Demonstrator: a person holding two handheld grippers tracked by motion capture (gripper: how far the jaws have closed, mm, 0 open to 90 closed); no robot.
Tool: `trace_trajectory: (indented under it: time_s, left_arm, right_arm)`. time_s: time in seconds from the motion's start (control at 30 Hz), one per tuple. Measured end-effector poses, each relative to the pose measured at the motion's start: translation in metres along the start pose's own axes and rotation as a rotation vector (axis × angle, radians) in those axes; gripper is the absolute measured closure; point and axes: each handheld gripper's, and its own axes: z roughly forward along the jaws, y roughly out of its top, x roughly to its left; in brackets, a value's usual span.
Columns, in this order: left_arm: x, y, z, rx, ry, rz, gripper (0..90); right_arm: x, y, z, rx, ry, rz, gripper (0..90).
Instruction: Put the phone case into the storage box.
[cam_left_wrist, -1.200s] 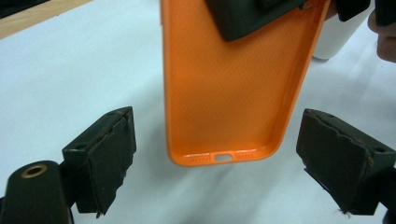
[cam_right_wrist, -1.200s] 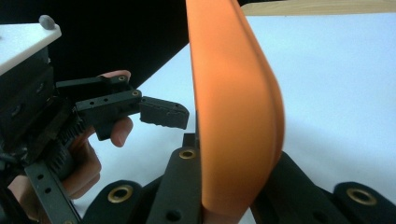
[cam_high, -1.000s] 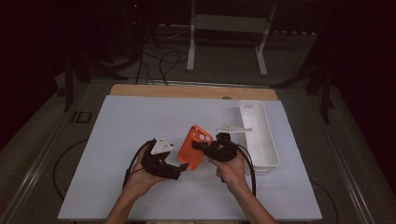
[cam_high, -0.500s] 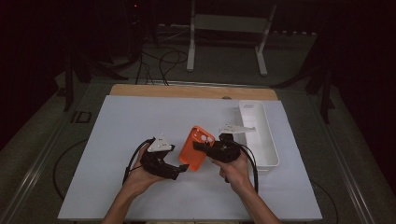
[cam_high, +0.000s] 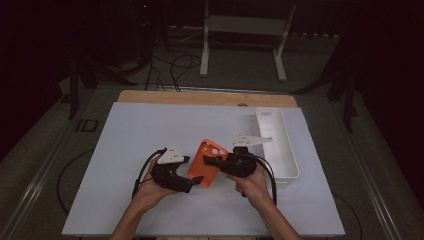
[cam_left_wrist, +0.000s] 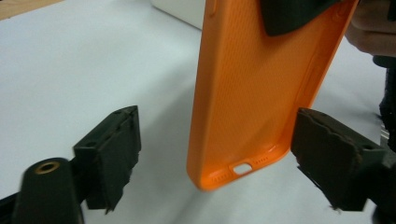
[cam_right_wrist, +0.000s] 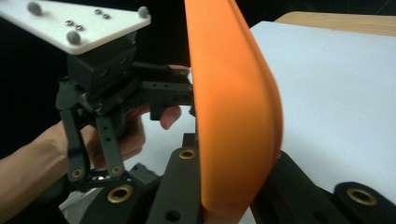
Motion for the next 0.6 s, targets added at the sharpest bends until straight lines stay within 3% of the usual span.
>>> trace_trajectory:
  time_s: [0.07,0.33,0.6]
  left_arm:
    - [0.0001,-0.0002,0.0000,-0.002,-0.007,0.002,24.0]
    - [-0.0016,-0.0018,0.0021,-0.011,-0.110,0.024,43.3]
    - [0.0009,-0.0068,-0.0015,-0.039,-0.161,0.029,59.7]
  right_arm:
    - [0.0007,-0.0001,0.0011,0.001,0.021,-0.011,85.7]
    - [0.0015,-0.0011,0.0047,0.009,0.076,-0.027,85.7]
    - [-0.0004,-0.0018,0.0031,0.016,0.121,-0.026,85.6]
